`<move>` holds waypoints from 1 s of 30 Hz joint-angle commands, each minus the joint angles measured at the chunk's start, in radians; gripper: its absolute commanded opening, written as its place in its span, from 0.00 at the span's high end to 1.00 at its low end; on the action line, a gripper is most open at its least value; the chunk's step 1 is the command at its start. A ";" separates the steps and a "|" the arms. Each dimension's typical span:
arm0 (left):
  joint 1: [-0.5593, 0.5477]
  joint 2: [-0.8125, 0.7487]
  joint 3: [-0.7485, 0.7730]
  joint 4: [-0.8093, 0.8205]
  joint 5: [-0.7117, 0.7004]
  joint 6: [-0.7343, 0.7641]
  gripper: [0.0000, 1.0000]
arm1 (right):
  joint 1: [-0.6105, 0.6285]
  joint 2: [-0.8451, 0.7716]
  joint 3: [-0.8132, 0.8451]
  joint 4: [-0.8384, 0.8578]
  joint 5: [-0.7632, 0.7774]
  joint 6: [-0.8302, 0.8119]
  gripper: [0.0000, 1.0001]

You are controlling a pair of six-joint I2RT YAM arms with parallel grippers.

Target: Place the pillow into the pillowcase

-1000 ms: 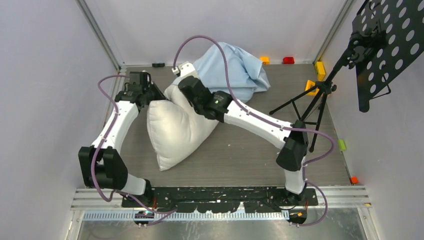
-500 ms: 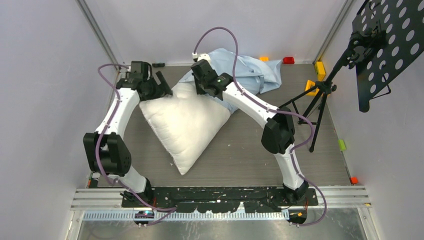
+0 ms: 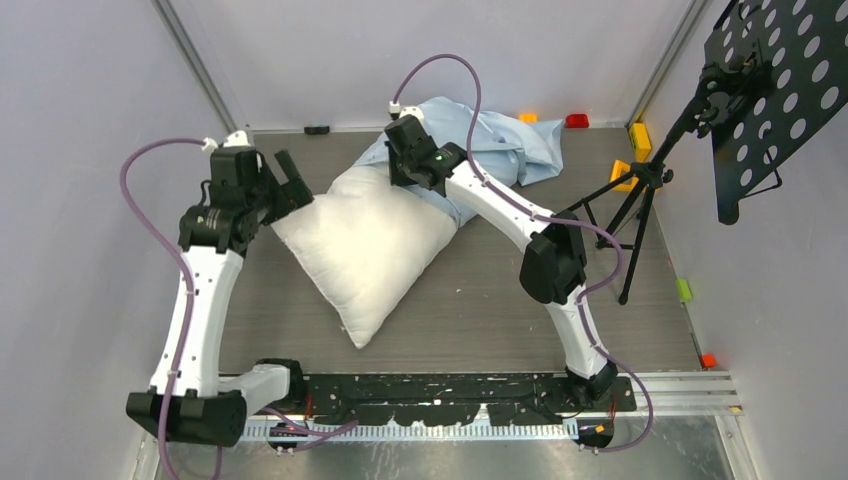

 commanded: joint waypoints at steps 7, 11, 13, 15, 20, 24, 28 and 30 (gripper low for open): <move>-0.002 -0.182 -0.370 0.013 0.188 -0.058 0.00 | -0.005 -0.053 0.023 -0.057 -0.007 0.016 1.00; -0.002 -0.137 -0.453 0.118 0.270 -0.138 0.00 | -0.004 -0.081 0.029 -0.080 -0.012 0.021 1.00; -0.005 -0.113 -0.490 0.209 0.304 -0.186 0.00 | -0.003 -0.095 0.030 -0.094 -0.008 0.025 1.00; -0.012 -0.086 -0.512 0.292 0.287 -0.232 0.07 | 0.001 -0.095 0.061 -0.132 -0.040 0.048 1.00; -0.016 0.100 -0.480 0.395 0.238 -0.321 0.74 | 0.145 -0.048 0.273 -0.248 -0.043 0.033 1.00; -0.018 0.184 -0.428 0.430 0.195 -0.374 1.00 | 0.172 0.037 0.439 -0.251 -0.173 0.080 1.00; 0.011 0.225 -0.359 0.398 0.137 -0.360 1.00 | 0.156 0.090 0.499 -0.303 -0.177 0.079 1.00; 0.056 0.253 -0.323 0.365 0.141 -0.332 1.00 | 0.145 0.055 0.435 -0.306 -0.139 0.053 0.97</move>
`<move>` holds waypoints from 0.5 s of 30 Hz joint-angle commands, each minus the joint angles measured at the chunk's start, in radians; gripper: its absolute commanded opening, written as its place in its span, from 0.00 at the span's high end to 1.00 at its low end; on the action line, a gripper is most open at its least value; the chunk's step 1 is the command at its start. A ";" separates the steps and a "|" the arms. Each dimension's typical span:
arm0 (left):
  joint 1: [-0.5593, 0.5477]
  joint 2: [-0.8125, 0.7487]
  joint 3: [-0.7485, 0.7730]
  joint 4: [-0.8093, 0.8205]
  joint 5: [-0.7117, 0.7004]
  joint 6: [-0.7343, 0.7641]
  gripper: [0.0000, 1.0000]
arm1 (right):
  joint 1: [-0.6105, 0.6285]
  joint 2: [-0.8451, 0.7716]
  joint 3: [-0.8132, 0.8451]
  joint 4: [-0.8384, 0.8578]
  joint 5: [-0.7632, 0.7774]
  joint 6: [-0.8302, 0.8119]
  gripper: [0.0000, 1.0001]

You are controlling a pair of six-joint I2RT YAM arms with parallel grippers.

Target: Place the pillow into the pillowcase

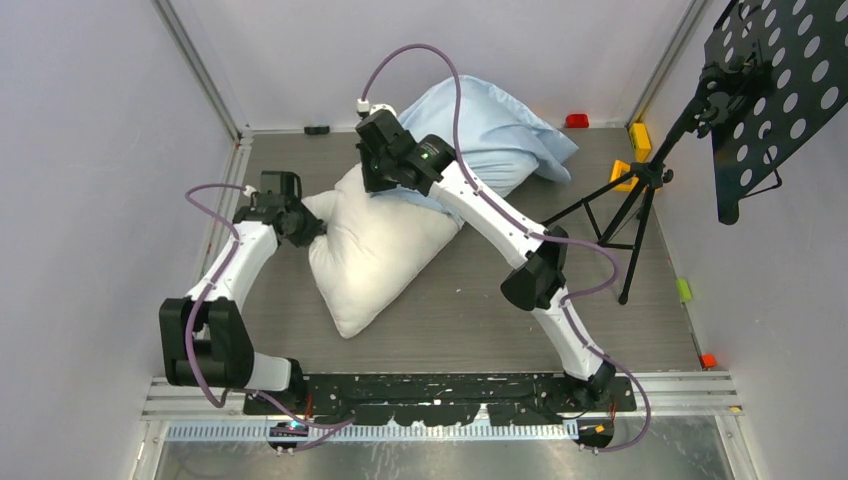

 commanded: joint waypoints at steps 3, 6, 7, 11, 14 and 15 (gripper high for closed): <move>0.103 0.080 0.126 0.029 0.014 0.034 1.00 | 0.003 -0.115 -0.088 0.035 0.030 -0.066 0.59; 0.138 0.104 0.127 0.022 0.027 0.054 1.00 | 0.002 -0.207 -0.173 0.013 0.155 -0.139 0.42; 0.143 0.108 0.122 0.025 0.032 0.054 1.00 | 0.002 -0.238 -0.198 0.005 0.202 -0.158 0.40; 0.157 0.112 0.110 0.035 0.037 0.064 1.00 | 0.001 -0.407 -0.487 0.052 0.371 -0.200 0.39; 0.167 0.118 0.115 0.034 0.045 0.070 1.00 | -0.002 -0.536 -0.713 0.144 0.406 -0.212 0.39; 0.170 0.118 0.116 0.035 0.049 0.073 1.00 | -0.002 -0.572 -0.775 0.172 0.398 -0.214 0.38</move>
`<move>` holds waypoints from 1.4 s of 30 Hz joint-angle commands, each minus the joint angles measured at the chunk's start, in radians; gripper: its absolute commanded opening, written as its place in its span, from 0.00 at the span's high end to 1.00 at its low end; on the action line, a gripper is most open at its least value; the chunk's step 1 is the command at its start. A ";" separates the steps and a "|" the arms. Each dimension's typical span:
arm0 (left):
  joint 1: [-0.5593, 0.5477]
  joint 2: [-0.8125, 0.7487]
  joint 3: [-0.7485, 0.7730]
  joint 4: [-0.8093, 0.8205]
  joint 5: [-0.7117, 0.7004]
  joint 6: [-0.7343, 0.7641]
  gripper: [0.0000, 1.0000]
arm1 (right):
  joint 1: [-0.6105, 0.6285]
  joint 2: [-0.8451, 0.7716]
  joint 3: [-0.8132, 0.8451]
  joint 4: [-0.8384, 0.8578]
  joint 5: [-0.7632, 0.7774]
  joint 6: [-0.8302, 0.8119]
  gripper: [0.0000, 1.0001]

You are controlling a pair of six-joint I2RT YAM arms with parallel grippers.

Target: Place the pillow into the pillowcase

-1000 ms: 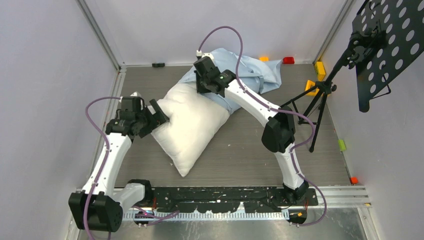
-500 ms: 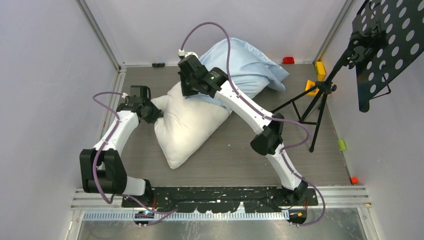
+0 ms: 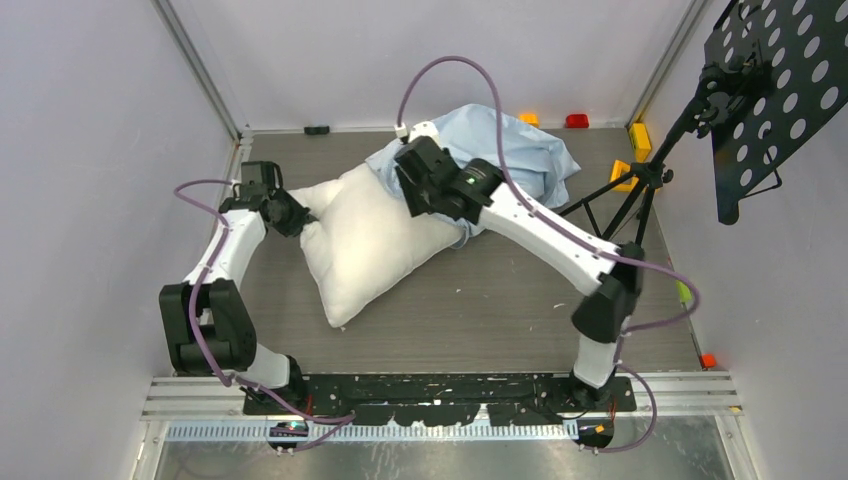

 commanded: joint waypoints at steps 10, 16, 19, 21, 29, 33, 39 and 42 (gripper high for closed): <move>0.039 0.016 0.011 0.026 -0.026 0.045 1.00 | -0.007 -0.234 -0.469 0.259 0.114 -0.099 0.51; 0.042 0.026 0.011 0.029 -0.015 0.044 1.00 | -0.041 -0.204 -0.508 0.297 0.141 -0.120 0.52; 0.046 0.026 0.004 0.036 -0.013 0.043 1.00 | -0.059 -0.193 -0.528 0.330 0.140 -0.138 0.52; 0.047 0.030 0.002 0.037 -0.009 0.042 1.00 | -0.071 -0.180 -0.528 0.336 0.134 -0.146 0.52; 0.049 0.032 -0.006 0.039 -0.015 0.039 1.00 | -0.074 -0.179 -0.507 0.320 0.133 -0.130 0.53; 0.049 0.032 -0.008 0.040 -0.013 0.039 1.00 | -0.052 -0.206 -0.543 0.313 0.162 -0.092 0.54; 0.049 0.032 -0.003 0.035 -0.016 0.040 1.00 | -0.030 -0.194 -0.556 0.270 0.205 -0.016 0.63; 0.049 0.032 -0.001 0.034 -0.019 0.042 1.00 | -0.031 -0.197 -0.570 0.267 0.232 0.005 0.63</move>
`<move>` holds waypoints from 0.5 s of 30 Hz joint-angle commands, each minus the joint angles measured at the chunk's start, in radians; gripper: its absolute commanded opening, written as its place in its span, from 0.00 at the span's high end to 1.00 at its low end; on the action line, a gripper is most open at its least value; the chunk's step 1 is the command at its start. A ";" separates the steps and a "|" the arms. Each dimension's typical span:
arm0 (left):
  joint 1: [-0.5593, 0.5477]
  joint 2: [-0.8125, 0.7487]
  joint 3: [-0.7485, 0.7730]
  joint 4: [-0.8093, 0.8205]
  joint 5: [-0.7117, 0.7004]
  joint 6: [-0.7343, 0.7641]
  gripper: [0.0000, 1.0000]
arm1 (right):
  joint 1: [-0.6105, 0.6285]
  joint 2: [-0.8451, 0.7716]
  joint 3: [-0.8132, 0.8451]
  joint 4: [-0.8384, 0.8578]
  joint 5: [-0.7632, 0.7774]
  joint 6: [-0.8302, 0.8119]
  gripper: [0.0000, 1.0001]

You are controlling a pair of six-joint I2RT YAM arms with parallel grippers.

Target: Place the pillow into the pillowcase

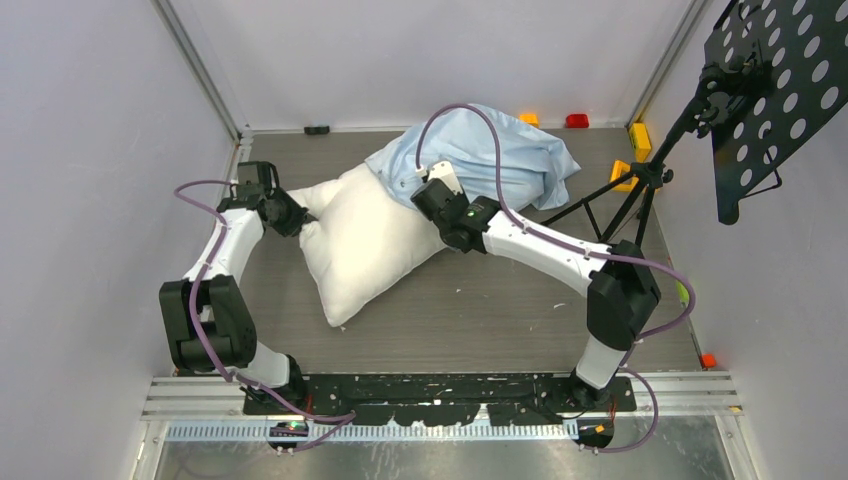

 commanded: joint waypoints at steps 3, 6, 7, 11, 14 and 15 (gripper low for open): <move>0.020 0.018 -0.002 0.023 -0.070 0.020 1.00 | 0.006 -0.028 0.008 -0.041 0.090 0.089 0.63; 0.020 0.021 -0.004 0.028 -0.070 0.020 1.00 | 0.009 -0.035 0.012 -0.062 0.067 0.136 0.64; 0.020 0.022 -0.005 0.030 -0.068 0.019 1.00 | 0.015 -0.035 0.010 -0.066 0.063 0.150 0.64; 0.021 0.028 -0.005 0.035 -0.064 0.017 1.00 | 0.026 -0.019 0.000 -0.063 0.073 0.169 0.64; 0.020 0.031 -0.005 0.037 -0.061 0.016 1.00 | 0.019 0.009 0.014 -0.056 0.084 0.155 0.64; 0.020 0.030 -0.005 0.037 -0.061 0.016 1.00 | 0.014 0.015 0.018 -0.051 0.076 0.152 0.64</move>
